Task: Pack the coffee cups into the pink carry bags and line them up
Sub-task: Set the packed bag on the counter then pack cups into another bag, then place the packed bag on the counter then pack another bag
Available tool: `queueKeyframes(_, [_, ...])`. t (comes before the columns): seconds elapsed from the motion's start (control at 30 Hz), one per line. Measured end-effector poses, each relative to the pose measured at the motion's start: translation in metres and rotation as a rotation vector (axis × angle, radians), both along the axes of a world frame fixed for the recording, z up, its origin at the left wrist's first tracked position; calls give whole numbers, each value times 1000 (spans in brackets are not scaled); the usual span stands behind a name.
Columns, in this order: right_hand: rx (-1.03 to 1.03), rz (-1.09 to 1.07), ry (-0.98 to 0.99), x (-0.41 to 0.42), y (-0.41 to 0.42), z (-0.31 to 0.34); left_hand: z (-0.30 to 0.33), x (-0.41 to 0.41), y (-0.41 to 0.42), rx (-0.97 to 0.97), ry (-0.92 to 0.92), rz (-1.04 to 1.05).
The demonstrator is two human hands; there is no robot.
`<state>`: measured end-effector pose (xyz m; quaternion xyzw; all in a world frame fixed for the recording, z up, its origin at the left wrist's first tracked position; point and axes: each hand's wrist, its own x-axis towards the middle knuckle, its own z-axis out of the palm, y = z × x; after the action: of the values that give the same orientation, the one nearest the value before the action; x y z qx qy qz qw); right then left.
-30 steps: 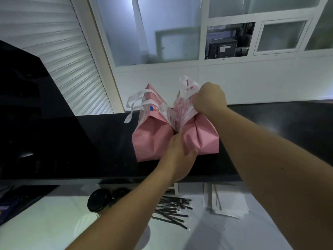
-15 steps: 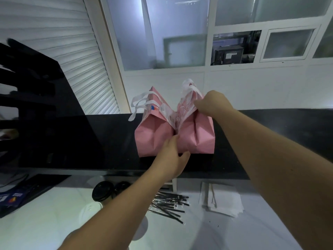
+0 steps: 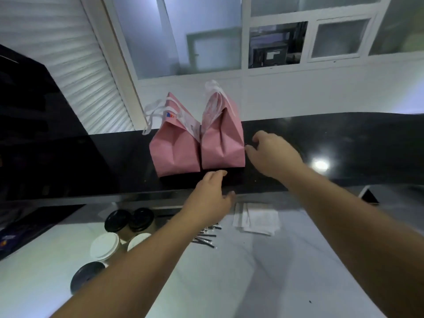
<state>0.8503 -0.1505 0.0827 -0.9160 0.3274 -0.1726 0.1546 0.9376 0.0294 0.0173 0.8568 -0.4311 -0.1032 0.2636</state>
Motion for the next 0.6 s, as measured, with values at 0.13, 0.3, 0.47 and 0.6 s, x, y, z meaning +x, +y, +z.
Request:
queueKeyframes(0.13, [47,-105,84,-44,20,-39,-11,-18,-9,42,-18,-82])
queueKeyframes(0.3, [28,-336,99,-105,49,-67,-17,-53,-27,49,0,-235])
queueKeyframes(0.47, [58,-593,173,-186,94,-93,-30,-105,-28,112,-75,-426])
queueKeyframes(0.6, [118,-788,213,-260,138,-111,-42,-164,-25,156,-77,-603])
